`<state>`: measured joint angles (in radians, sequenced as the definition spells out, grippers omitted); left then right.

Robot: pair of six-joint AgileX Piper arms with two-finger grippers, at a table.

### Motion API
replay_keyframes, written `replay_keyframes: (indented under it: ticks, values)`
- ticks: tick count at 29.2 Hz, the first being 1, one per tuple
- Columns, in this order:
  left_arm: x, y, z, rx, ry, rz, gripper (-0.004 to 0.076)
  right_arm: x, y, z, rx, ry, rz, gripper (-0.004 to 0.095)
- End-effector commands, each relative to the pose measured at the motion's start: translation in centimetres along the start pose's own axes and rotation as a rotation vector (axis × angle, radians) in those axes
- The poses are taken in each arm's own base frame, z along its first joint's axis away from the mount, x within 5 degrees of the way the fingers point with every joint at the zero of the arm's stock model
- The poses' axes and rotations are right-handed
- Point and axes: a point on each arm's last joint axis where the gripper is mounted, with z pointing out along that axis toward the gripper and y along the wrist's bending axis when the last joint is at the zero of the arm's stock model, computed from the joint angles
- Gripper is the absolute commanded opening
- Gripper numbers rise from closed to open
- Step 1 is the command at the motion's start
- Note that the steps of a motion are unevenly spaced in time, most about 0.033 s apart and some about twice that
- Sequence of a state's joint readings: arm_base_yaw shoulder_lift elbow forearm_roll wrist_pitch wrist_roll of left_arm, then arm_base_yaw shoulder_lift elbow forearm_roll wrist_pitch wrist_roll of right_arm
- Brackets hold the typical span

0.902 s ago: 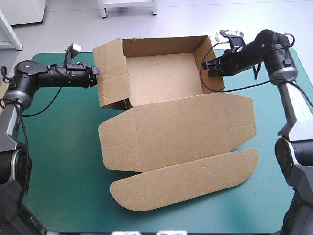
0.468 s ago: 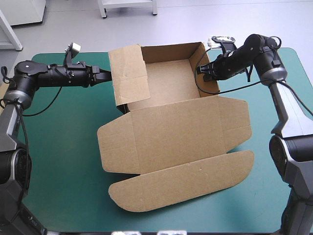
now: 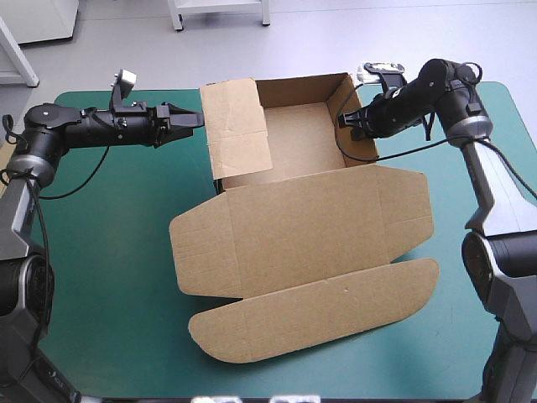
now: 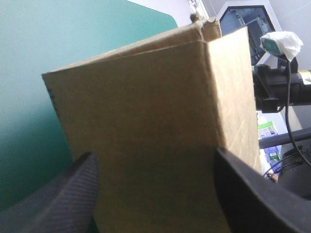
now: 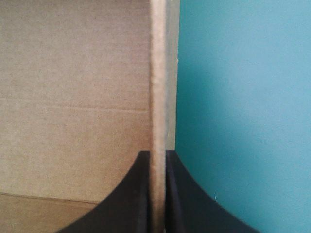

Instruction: Fold the box

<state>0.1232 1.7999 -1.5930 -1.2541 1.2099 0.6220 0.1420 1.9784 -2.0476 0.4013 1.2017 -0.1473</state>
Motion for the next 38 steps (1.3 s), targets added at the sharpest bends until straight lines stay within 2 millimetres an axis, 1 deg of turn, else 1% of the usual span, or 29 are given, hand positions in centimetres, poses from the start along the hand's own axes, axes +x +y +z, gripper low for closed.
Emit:
replay_keyframes:
  ticks: [1, 7, 11, 14, 19, 21, 24, 27, 32, 34, 36, 37, 38]
  values:
    - [0.0, -4.4, -0.6, 0.135, 0.011, 0.038, 0.0583, -0.9, 1.6, -3.1, -0.044, -0.111, 0.008, -0.0003]
    - [0.6, -5.4, 1.2, 0.138, 0.044, 0.054, 0.0582, -0.6, 2.6, -2.4, 0.029, -0.087, -0.016, -0.0003]
    - [0.6, -5.3, 1.9, 0.079, 0.037, 0.042, 0.0582, -0.5, 3.5, -2.0, 0.030, -0.078, -0.026, -0.0003]
    - [0.9, -5.4, 2.3, 0.012, 0.074, 0.049, 0.0582, -0.4, 4.2, -1.8, 0.039, -0.071, -0.033, -0.0003]
    - [0.9, -6.0, 3.0, -0.170, 0.124, 0.086, 0.0579, -0.1, 5.5, -1.3, 0.070, -0.061, -0.048, -0.0003]
    - [1.0, -6.3, 3.3, -0.246, 0.141, 0.099, 0.0562, -0.1, 5.8, -1.2, 0.070, -0.066, -0.042, -0.0003]
    - [1.4, -6.3, 3.9, -0.381, 0.175, 0.110, 0.0542, -0.3, 6.1, -1.6, 0.069, -0.083, -0.036, -0.0003]
    - [1.9, -6.3, 4.5, -0.519, 0.195, 0.111, 0.0542, -0.5, 6.7, -2.1, 0.085, -0.099, -0.040, -0.0003]
    - [2.6, -6.8, 5.6, -0.611, 0.186, 0.098, 0.0540, -0.4, 7.6, -2.1, 0.122, -0.104, -0.065, -0.0003]
    - [2.8, -6.9, 5.9, -0.648, 0.187, 0.100, 0.0524, -0.3, 8.1, -2.0, 0.116, -0.101, -0.073, -0.0003]
    - [2.8, -7.0, 6.1, -0.676, 0.173, 0.098, 0.0491, -0.3, 8.3, -1.9, 0.120, -0.100, -0.077, -0.0003]
    - [2.7, -7.3, 6.1, -0.674, 0.166, 0.096, 0.0442, -0.2, 8.2, -1.9, 0.135, -0.090, -0.077, -0.0003]
    - [2.6, -7.5, 6.0, -0.667, 0.161, 0.090, 0.0410, -0.2, 8.1, -1.9, 0.145, -0.084, -0.080, -0.0003]
